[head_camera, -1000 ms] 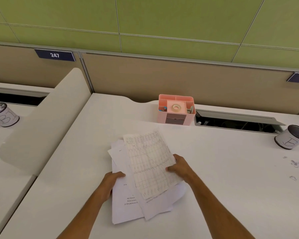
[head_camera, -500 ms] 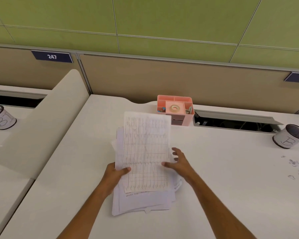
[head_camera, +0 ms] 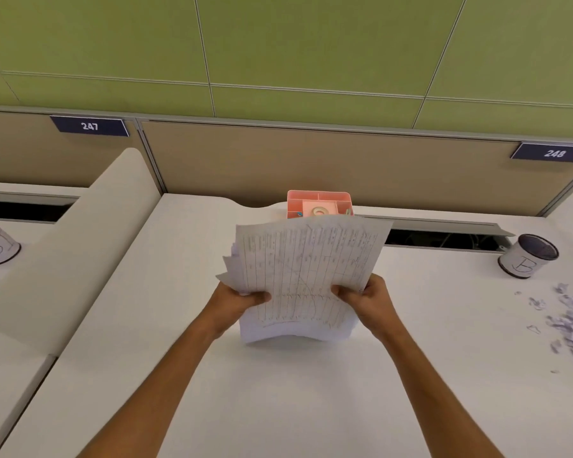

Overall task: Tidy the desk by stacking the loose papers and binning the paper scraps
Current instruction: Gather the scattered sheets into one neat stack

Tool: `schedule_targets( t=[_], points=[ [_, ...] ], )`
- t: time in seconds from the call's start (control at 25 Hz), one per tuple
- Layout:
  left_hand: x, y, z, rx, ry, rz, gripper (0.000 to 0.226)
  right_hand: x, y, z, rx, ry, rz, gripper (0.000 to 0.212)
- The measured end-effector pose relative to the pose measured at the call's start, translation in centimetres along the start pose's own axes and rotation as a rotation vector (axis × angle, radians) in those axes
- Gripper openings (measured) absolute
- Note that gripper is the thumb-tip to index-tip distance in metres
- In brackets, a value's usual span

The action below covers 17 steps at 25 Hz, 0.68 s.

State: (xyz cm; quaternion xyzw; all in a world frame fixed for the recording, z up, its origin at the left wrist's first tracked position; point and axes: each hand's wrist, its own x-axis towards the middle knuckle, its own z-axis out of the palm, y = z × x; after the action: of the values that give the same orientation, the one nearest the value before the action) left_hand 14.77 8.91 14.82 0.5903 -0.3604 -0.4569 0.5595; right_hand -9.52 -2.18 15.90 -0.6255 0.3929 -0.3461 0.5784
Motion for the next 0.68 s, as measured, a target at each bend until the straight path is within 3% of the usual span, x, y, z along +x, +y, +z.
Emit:
schedule_targets(
  t=[0.16, 0.32, 0.44, 0.56, 0.68],
  points=[
    [-0.1, 1.9, 0.9, -0.014, 0.043, 0.047, 0.062, -0.7, 0.4, -0.5, -0.014, 0.029, -0.007, 0.045],
    [-0.2, 4.0, 1.8, 0.056, 0.091, 0.105, 0.041, -0.4, -0.8, -0.7, -0.024, 0.025, -0.035, 0.043],
    [-0.4, 4.5, 1.8, 0.097, 0.124, 0.159, 0.046, -0.1, -0.9, -0.3, -0.014, 0.032, -0.061, 0.047],
    [-0.7, 2.4, 2.0, 0.016, 0.149, 0.097, 0.062, -0.3, 0.7, 0.4, 0.023, 0.023, -0.01, 0.046],
    [-0.8, 0.4, 2.4, -0.064, 0.179, 0.016, 0.044, -0.8, 2.4, 1.1, 0.093, 0.03, 0.027, 0.034]
  ],
)
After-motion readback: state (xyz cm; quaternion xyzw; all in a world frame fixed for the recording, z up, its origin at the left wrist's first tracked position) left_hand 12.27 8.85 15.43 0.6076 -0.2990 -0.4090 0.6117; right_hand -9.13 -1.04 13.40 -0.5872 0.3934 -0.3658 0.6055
